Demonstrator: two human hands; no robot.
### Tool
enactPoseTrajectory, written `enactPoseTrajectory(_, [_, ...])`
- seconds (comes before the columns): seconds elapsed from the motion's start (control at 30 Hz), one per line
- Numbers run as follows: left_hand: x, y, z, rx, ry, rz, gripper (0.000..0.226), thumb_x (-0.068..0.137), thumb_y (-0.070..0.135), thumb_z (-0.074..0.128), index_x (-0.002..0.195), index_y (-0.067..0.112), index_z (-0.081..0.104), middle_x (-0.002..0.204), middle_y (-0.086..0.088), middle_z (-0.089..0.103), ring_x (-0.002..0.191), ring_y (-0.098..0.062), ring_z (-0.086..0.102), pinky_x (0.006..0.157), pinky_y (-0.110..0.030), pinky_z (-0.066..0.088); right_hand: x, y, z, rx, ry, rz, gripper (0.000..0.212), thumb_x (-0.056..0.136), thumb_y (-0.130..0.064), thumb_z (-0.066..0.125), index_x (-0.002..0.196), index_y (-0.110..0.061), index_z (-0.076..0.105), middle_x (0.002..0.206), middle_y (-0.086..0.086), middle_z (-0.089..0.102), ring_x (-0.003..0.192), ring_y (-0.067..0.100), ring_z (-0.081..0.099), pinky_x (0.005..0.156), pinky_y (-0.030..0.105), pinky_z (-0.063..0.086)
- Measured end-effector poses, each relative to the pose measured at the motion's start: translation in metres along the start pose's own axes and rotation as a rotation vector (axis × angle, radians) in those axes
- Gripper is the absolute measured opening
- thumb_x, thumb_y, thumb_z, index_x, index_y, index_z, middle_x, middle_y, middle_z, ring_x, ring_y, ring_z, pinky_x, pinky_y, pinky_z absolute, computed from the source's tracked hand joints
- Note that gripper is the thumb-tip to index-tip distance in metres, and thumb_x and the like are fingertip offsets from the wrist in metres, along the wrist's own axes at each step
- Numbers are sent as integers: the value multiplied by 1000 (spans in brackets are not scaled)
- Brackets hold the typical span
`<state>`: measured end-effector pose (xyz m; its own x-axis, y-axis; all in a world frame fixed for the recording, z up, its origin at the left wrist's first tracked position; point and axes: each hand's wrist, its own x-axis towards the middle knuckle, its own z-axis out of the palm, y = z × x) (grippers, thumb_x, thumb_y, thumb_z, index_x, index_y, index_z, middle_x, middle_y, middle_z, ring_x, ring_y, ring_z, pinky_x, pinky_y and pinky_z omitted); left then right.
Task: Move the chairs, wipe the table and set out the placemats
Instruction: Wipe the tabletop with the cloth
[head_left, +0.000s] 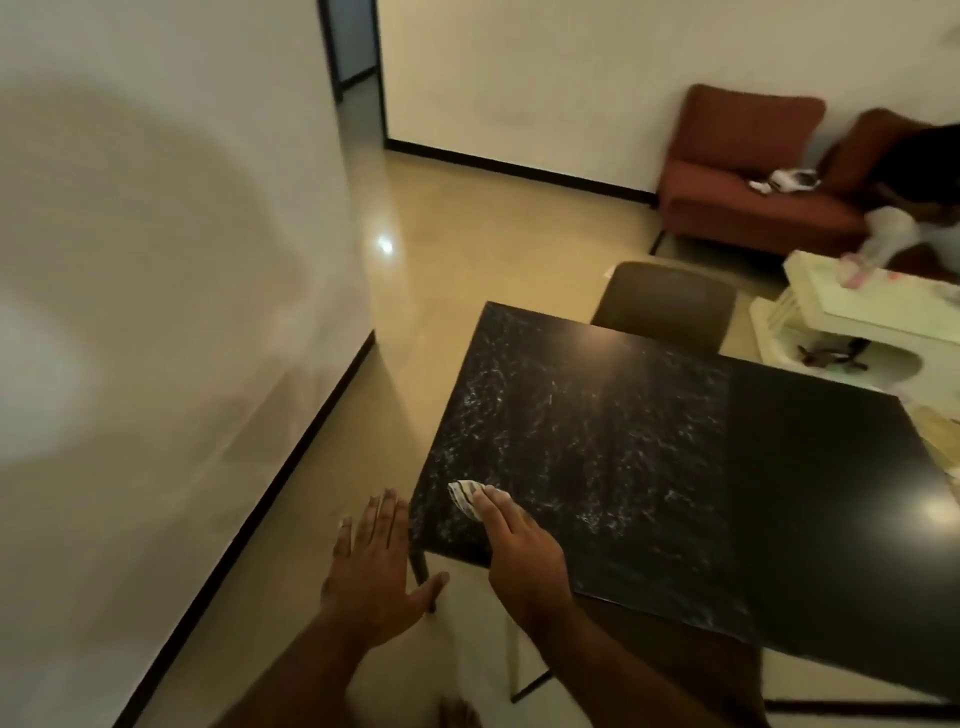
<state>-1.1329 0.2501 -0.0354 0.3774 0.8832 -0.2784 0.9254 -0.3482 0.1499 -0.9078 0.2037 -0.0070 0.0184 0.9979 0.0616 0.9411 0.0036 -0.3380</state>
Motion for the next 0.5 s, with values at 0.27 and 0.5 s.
enactPoseTrajectory(0.27, [108,13,-23,48,-86,349,129,77,102,-4,169,14,-24,176,-8,-34,165,-28,-27,135,-58,-3,18,29,2,-101,79,322,79,80,-25,88,153,-22,59,148,2,69,124,23,75,85,38,67])
enactPoseTrajectory(0.5, [188,25,-50,162,-166,601,129,73,100,-9,167,13,-26,177,-8,-33,164,-27,-31,134,-55,-12,31,28,-1,-137,159,657,78,104,-39,72,170,-33,32,173,-5,43,153,17,49,116,40,52])
